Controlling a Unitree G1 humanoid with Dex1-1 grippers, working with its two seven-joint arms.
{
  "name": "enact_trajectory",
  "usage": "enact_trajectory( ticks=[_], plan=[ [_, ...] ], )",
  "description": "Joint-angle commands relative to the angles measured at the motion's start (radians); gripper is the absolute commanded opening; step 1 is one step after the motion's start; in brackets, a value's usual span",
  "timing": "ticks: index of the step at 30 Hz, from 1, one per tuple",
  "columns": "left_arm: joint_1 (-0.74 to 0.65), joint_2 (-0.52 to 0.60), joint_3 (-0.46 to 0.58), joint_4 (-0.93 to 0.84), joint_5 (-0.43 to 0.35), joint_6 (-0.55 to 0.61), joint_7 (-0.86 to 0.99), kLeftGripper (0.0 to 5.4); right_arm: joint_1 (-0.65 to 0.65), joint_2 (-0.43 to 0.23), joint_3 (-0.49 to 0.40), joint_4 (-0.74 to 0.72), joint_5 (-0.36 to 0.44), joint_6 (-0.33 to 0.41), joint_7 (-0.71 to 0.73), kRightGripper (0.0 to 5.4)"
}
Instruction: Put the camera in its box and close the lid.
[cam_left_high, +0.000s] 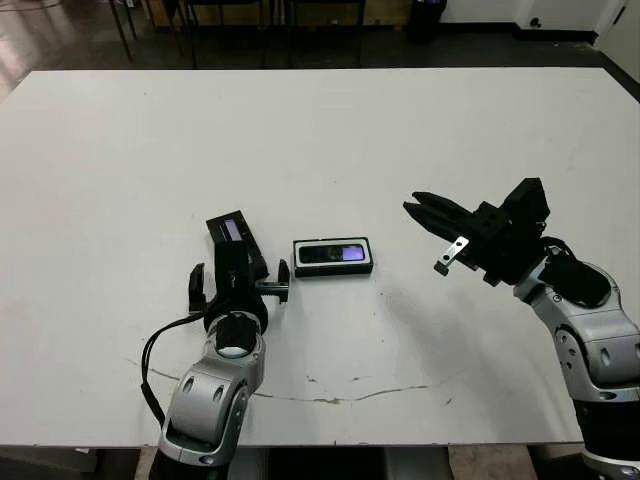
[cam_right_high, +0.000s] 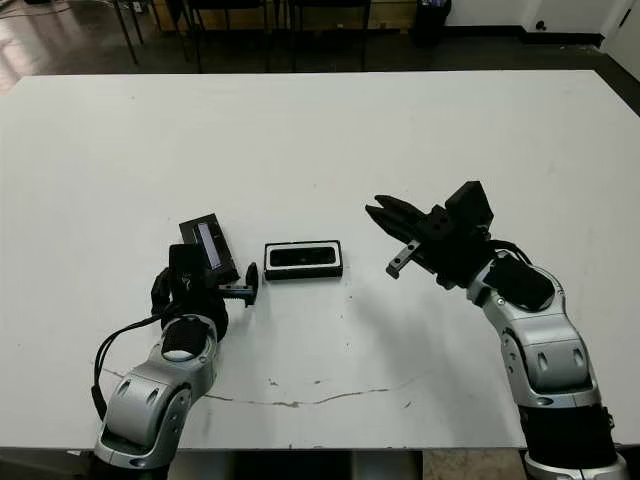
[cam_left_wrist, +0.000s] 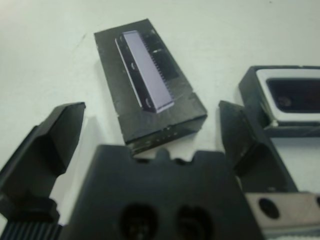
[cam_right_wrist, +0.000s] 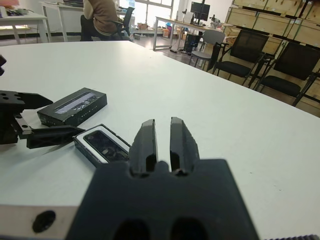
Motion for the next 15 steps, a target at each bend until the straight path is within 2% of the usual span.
enact_trajectory(
  ticks=[1, 5, 15],
  plan=[
    [0.034, -0.093, 0.009, 0.013, -0.030, -0.015, -0.007, 5.38, 0.018, -0.017, 0.006, 0.005, 0.001, -0.002, 0.011, 0.00],
    [0.053, -0.113, 0.026, 0.013, -0.064, -0.032, 0.009, 5.17, 0.021, -0.019, 0.007, 0.008, 0.000, -0.008, 0.015, 0.00],
    [0.081, -0.153, 0.074, 0.038, -0.200, -0.113, 0.040, 2.88, 0.029, -0.030, 0.006, 0.011, 0.006, -0.002, 0.034, 0.00]
  ],
)
